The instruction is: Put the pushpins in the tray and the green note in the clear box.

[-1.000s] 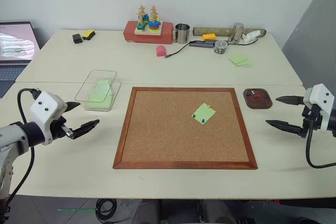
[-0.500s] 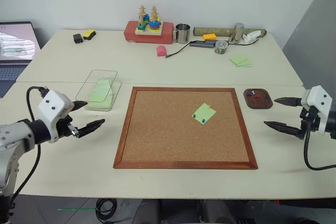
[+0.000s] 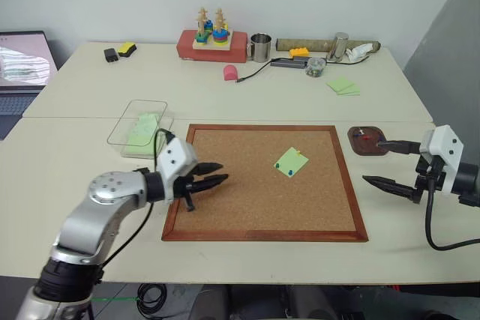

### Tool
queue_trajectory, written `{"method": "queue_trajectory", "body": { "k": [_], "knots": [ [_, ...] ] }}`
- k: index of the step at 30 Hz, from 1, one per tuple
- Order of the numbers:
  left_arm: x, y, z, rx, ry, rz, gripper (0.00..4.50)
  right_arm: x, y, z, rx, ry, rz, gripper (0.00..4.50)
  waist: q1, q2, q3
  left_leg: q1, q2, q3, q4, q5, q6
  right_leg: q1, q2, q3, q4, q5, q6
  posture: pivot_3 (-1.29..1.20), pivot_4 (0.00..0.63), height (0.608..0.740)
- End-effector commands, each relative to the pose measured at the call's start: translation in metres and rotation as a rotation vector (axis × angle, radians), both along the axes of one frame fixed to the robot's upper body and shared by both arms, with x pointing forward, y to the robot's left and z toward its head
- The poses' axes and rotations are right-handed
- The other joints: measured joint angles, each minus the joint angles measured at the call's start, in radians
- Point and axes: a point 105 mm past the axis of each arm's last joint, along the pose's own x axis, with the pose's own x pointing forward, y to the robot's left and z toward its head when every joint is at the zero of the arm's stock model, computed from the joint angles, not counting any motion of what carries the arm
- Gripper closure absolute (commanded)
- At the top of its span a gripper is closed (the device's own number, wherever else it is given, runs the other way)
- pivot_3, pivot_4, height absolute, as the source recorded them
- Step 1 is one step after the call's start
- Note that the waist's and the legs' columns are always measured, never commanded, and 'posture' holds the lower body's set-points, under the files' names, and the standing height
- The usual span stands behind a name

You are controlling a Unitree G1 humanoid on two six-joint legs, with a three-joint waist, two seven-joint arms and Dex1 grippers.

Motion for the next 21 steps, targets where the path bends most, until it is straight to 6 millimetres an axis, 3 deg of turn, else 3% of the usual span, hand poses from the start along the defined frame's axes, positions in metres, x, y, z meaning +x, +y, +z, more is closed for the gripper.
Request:
{"method": "queue_trajectory", "body": {
  "k": [1, 2, 7, 15, 21],
  "knots": [
    [0.009, -0.023, -0.013, -0.008, -0.013, -0.045, 4.21, 0.007, 0.023, -0.002, 0.048, -0.037, 0.018, 0.0, 0.0, 0.0, 0.0, 0.001, 0.0, 0.0, 0.0, 0.0, 0.0, 0.001, 0.0, 0.0, 0.0, 0.0, 0.0, 0.0, 0.15, 0.74],
    [0.012, -0.027, -0.015, -0.014, -0.014, -0.048, 4.43, 0.009, 0.027, -0.003, 0.059, -0.038, 0.017, 0.0, 0.0, 0.0, 0.0, 0.001, 0.0, 0.0, 0.0, 0.0, 0.0, 0.001, 0.0, 0.0, 0.0, 0.0, 0.0, 0.0, 0.15, 0.74],
    [0.024, -0.042, -0.029, -0.024, -0.012, -0.048, 4.47, 0.026, 0.049, -0.012, 0.098, -0.046, 0.01, 0.0, 0.001, 0.0, 0.0, 0.0, 0.0, 0.0, 0.0, 0.0, 0.0, -0.001, 0.0, 0.0, 0.0, 0.0, 0.0, 0.0, 0.15, 0.74],
    [0.03, -0.039, -0.053, -0.003, 0.03, -0.027, 4.47, 0.063, 0.076, -0.027, 0.111, -0.03, -0.034, 0.0, 0.001, 0.0, 0.0, -0.001, -0.001, -0.002, 0.0, 0.0, 0.0, 0.0, 0.0, -0.001, 0.001, 0.0, 0.0, 0.0, 0.15, 0.74],
    [0.026, -0.038, -0.061, 0.004, 0.036, -0.027, 4.47, 0.083, 0.09, -0.041, 0.091, 0.015, -0.042, 0.0, 0.001, 0.001, -0.001, 0.0, -0.001, -0.002, 0.0, 0.0, 0.0, 0.0, 0.0, -0.002, 0.001, 0.0, 0.0, 0.0, 0.15, 0.74]
  ]
}}
